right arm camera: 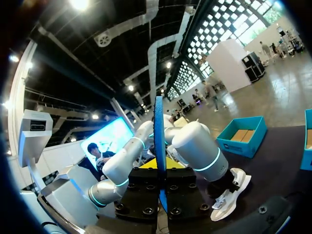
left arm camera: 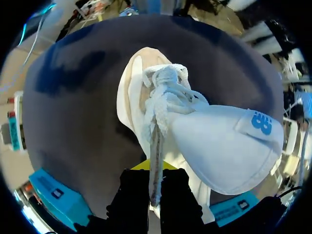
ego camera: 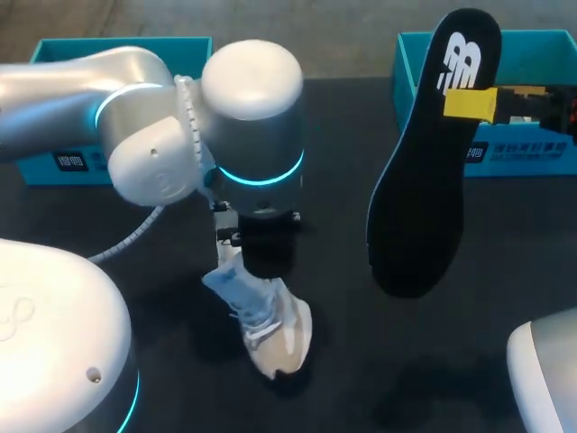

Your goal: Take the shoe out of the shoebox, open the shoe tongue, remove and reinsert the insole, then place the shoe into the shoebox

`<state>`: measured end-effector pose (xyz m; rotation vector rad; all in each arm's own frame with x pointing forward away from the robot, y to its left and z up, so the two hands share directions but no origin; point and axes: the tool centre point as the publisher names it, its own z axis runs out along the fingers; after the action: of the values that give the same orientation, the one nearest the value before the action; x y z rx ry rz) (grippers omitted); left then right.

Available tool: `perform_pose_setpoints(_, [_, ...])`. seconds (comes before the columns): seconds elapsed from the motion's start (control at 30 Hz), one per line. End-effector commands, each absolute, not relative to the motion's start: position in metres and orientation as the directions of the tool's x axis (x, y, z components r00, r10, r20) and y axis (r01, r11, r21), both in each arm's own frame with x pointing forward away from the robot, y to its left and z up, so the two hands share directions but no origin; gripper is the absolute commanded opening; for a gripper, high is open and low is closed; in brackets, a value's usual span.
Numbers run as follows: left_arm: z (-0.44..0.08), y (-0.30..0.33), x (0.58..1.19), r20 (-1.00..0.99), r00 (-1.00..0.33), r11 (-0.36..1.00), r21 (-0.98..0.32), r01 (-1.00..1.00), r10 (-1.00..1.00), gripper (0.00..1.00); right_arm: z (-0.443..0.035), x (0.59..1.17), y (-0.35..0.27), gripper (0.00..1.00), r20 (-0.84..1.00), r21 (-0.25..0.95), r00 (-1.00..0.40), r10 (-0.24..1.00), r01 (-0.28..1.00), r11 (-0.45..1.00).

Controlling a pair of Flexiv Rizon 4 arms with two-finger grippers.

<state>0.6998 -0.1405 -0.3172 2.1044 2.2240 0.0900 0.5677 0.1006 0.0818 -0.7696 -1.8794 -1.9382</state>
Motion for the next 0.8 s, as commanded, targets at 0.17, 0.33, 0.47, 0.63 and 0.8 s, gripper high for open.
perform_pose_setpoints(0.17, [-0.316,-0.138,0.680,-0.030,0.152,-0.149,0.078,0.986,0.988,0.00,0.084,0.570,0.103,0.00,0.588,0.808,-0.798,0.131,0.585,-0.070])
perform_pose_setpoints(0.33, [-0.316,-0.143,0.670,-0.024,0.177,-0.175,0.059,0.983,0.984,0.00,0.084,0.570,0.103,0.00,0.588,0.808,-0.798,0.131,0.585,-0.070])
perform_pose_setpoints(0.47, [-0.319,-0.149,0.664,-0.013,0.184,-0.183,0.044,0.982,0.983,0.00,0.084,0.570,0.103,0.00,0.588,0.808,-0.798,0.131,0.585,-0.070])
perform_pose_setpoints(0.63, [-0.319,-0.158,0.655,-0.006,0.192,-0.191,0.033,0.981,0.981,0.00,0.084,0.570,0.103,0.00,0.588,0.808,-0.798,0.131,0.585,-0.070])
perform_pose_setpoints(0.8, [-0.323,-0.169,0.642,0.000,0.201,-0.201,0.024,0.979,0.980,0.00,0.084,0.570,0.103,0.00,0.588,0.808,-0.798,0.131,0.585,-0.070])
